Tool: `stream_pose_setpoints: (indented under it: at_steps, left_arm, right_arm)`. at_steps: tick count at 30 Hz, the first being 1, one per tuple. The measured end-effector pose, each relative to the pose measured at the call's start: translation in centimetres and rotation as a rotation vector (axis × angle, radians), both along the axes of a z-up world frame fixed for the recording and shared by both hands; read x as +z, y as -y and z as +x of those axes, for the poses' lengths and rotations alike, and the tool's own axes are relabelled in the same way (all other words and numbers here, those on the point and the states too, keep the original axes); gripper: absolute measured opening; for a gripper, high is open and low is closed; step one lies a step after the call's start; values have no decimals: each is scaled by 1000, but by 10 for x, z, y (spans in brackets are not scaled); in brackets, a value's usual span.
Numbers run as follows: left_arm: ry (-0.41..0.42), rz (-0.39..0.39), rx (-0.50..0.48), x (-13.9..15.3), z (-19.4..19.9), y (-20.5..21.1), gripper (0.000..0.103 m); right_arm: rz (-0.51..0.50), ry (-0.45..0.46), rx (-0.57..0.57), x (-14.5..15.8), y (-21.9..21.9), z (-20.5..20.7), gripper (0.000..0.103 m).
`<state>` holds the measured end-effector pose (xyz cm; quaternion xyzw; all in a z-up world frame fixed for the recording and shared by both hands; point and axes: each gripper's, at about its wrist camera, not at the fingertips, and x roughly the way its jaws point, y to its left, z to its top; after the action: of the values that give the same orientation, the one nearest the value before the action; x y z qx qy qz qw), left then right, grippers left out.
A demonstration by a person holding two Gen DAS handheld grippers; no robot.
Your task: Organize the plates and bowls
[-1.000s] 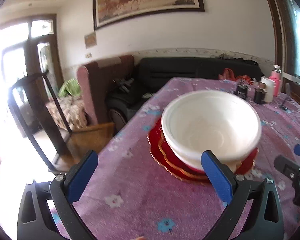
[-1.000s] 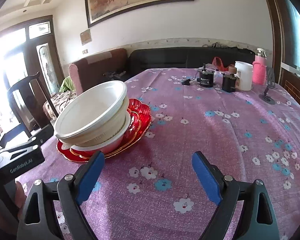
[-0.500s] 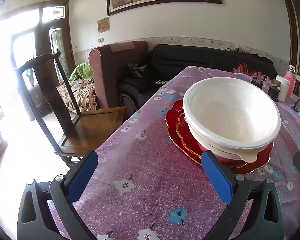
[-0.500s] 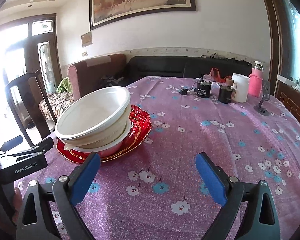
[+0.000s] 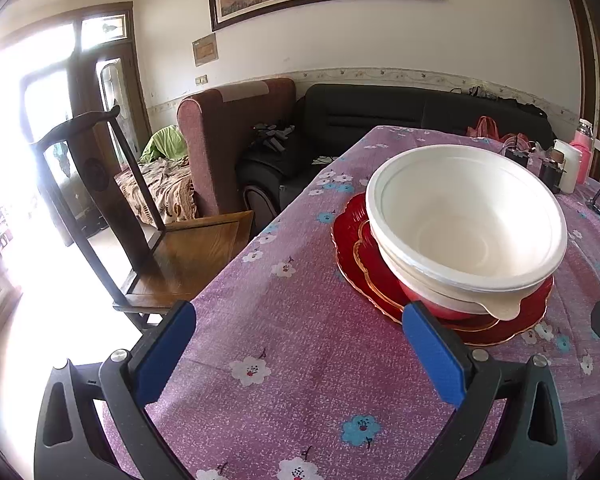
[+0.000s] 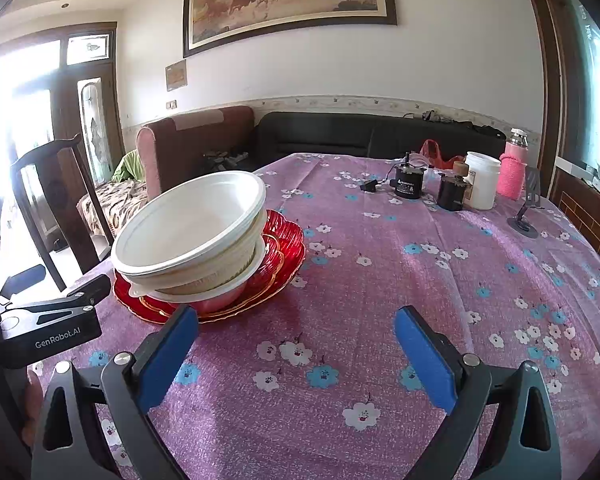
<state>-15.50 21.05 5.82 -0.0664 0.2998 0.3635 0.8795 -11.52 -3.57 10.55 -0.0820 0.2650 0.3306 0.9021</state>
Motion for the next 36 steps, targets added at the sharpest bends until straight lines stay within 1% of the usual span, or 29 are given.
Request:
stream_pose_setpoints:
  at_steps: [15,23,36]
  left_arm:
    - [-5,3,-10,0,-1,2,103]
    - [-9,-9,-10,-1,-1,0,103]
    - [-15,-11,-15,-2,1,0,103]
  right_arm:
    - [-19,23,4,1,-3,-4,101]
    - [-32,37,7,2,-5,-8,101]
    - [-33,39,8,2,-5,-8,102]
